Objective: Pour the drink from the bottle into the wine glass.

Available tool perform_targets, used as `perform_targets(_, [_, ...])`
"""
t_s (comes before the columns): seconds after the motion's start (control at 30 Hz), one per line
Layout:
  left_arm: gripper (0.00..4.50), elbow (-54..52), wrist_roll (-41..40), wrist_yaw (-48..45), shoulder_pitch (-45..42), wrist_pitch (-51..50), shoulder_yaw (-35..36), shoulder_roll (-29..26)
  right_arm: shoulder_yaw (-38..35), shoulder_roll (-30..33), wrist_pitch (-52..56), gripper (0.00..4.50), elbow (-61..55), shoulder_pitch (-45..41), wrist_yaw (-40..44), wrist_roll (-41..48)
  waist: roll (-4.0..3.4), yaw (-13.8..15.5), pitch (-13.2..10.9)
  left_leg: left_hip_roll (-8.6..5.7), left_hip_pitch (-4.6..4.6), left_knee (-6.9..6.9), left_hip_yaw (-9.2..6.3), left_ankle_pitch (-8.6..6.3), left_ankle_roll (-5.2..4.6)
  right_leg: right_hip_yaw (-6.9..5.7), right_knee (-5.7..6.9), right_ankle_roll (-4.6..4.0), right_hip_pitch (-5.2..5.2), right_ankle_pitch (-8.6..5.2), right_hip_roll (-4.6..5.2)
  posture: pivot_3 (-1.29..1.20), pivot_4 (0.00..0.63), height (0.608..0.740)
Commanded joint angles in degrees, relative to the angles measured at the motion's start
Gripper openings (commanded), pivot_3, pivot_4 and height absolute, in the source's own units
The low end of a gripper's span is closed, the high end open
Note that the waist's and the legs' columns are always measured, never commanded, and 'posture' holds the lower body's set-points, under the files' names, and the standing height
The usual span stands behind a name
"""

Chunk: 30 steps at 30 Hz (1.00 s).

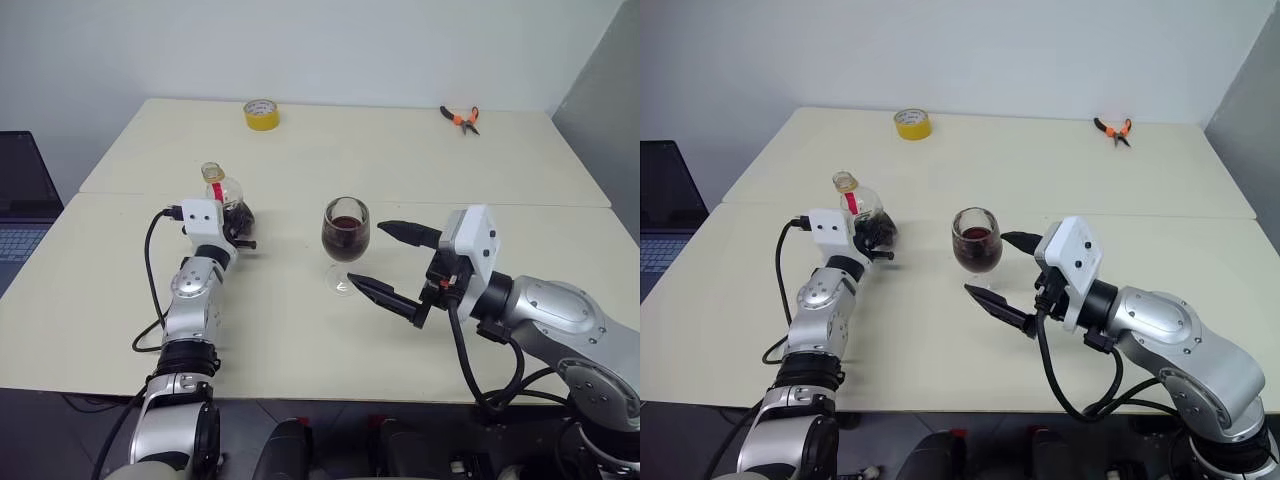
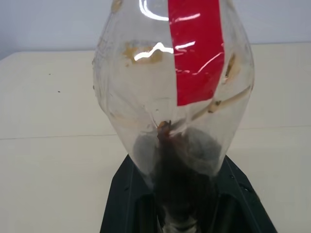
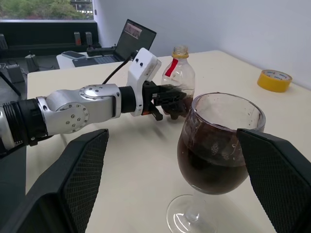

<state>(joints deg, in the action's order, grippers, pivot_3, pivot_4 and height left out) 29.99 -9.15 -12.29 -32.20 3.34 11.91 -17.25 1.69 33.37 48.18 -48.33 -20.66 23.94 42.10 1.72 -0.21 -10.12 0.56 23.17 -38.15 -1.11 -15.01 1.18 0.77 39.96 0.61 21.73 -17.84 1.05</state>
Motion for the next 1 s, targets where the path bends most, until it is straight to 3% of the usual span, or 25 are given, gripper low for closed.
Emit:
perform_targets(0.03, [0.61, -0.25, -1.26, -1.13, -1.88, 2.31, 0.96, -0.2, -1.09, 0.32, -0.75, 4.5, -1.15, -1.15, 0.42, 1.05, 0.0, 0.0, 0.0, 0.0, 0.0, 0.0, 0.0, 0.0, 0.0, 0.0, 0.0, 0.0, 0.0, 0.0, 0.0, 0.0, 0.15, 0.74])
perform_targets(0.9, [0.61, 6.61, -2.33, -3.55, -3.77, 4.6, 1.95, -0.26, -0.16, 0.33, -1.42, 4.5, -1.57, 0.25, 1.11, -0.2, 0.0, 0.02, 0.0, 0.0, 0.01, 0.02, -0.01, 0.0, 0.0, -0.01, -0.03, 0.0, 0.0, 0.0, 0.0, 0.0, 0.15, 0.74])
perform_targets(0.93, [1.33, 6.55, -2.35, -3.61, -3.66, 4.63, 1.94, -0.29, -0.13, 0.31, -1.4, 4.5, -1.59, 0.26, 1.09, -0.2, 0.0, 0.01, 0.0, 0.0, 0.01, 0.02, -0.01, 0.0, 0.0, -0.01, -0.02, 0.0, 0.0, 0.0, 0.0, 0.0, 0.15, 0.74])
perform_targets(1.0, [1.9, 6.42, -2.45, -3.76, -3.56, 4.67, 1.94, -0.3, -0.08, 0.28, -1.39, 4.5, -1.61, 0.26, 1.07, -0.17, 0.0, 0.01, 0.0, 0.0, 0.0, 0.02, -0.01, 0.0, 0.0, -0.01, -0.02, 0.0, 0.0, 0.0, 0.0, 0.0, 0.15, 0.74])
